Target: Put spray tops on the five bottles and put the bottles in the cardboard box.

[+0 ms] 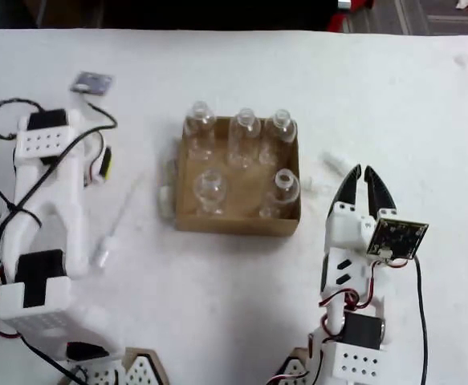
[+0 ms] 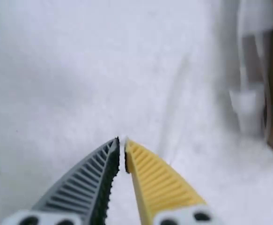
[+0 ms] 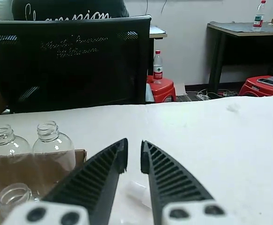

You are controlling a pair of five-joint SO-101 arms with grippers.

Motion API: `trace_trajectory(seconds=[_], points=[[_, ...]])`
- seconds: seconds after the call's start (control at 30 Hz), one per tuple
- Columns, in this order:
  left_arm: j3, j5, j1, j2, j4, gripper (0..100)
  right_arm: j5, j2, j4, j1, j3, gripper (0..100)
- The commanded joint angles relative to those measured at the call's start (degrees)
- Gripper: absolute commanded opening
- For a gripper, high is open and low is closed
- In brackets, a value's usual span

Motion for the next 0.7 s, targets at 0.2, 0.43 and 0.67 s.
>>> trace_trajectory(seconds=[0.2,0.43,0.67], points=[[2.5,-22.6,-1.4,-3.3,20.1,14,1.3,0.0,0.7,-0.6,0.5,3.9],[17.6,-18.6,-1.2,-3.3,3.1,14,1.3,0.0,0.7,-0.6,0.5,3.9],[22.9,-12.4,-1.7,-2.9,-5.8,13,1.3,0.0,0.4,-0.6,0.5,3.9]])
